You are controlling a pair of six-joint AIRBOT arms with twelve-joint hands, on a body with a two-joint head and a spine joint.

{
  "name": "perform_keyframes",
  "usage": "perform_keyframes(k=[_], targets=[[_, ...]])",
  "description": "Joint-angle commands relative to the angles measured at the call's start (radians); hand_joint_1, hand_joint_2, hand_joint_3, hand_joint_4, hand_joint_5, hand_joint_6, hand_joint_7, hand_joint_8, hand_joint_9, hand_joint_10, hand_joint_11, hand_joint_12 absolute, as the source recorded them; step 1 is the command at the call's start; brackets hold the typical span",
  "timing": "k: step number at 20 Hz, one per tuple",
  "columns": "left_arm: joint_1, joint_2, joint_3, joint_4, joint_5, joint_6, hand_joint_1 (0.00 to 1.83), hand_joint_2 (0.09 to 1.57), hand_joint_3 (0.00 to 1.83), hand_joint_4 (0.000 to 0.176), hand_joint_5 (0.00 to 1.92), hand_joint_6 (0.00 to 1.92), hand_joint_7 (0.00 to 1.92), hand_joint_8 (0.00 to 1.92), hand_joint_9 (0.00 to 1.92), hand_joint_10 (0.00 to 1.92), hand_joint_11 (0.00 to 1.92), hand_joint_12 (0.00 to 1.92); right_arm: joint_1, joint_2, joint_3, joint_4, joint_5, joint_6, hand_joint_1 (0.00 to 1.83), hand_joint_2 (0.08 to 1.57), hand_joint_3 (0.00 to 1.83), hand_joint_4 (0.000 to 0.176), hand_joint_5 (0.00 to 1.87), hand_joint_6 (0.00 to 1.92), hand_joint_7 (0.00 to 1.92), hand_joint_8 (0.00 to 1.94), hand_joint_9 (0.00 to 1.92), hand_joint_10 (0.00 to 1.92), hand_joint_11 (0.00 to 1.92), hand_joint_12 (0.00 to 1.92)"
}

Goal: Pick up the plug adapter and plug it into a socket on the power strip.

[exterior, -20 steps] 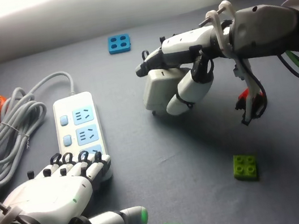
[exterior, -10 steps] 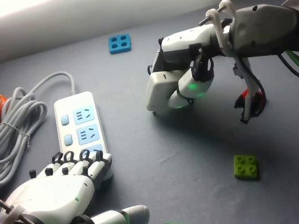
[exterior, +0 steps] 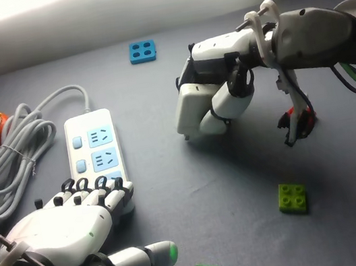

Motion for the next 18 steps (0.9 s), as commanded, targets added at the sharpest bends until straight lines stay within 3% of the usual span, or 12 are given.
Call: perform_keyframes(k=[1,6,11,18], targets=[[-0.006,-0.009,0.005,0.025,-0.028,-0.001,0.00,1.19,0.00,0.000,0.06,0.00,0.07,0.01,0.05,0.01,0.04,0.03,0.021,0.012,-0.005,-0.019,0.081,0.004,1.37,1.13,0.00,0.000,0.81,1.17,0.99,0.95,0.93,1.14,0.85,0.90],[-0.006,-0.008,0.005,0.025,-0.028,-0.001,0.00,1.19,0.00,0.000,0.05,0.00,0.08,0.00,0.07,0.01,0.03,0.03,0.056,0.045,-0.040,-0.124,0.083,-0.051,1.37,1.13,0.00,0.000,0.80,1.16,1.00,0.93,0.95,1.14,0.85,0.94],[-0.007,-0.008,0.006,0.025,-0.028,-0.001,0.00,1.20,0.00,0.000,0.05,0.00,0.08,0.00,0.06,0.00,0.03,0.04,0.142,0.057,-0.064,-0.195,0.026,-0.086,1.37,1.12,0.00,0.000,0.82,1.12,1.01,0.92,0.97,1.10,0.87,0.95],[-0.007,-0.010,0.008,0.025,-0.028,-0.001,0.00,1.19,0.00,0.000,0.05,0.00,0.09,0.00,0.07,0.00,0.02,0.05,0.229,-0.050,0.023,-0.324,-0.068,-0.086,1.37,1.12,0.00,0.000,0.81,1.11,1.00,0.92,0.99,1.09,0.89,0.93]])
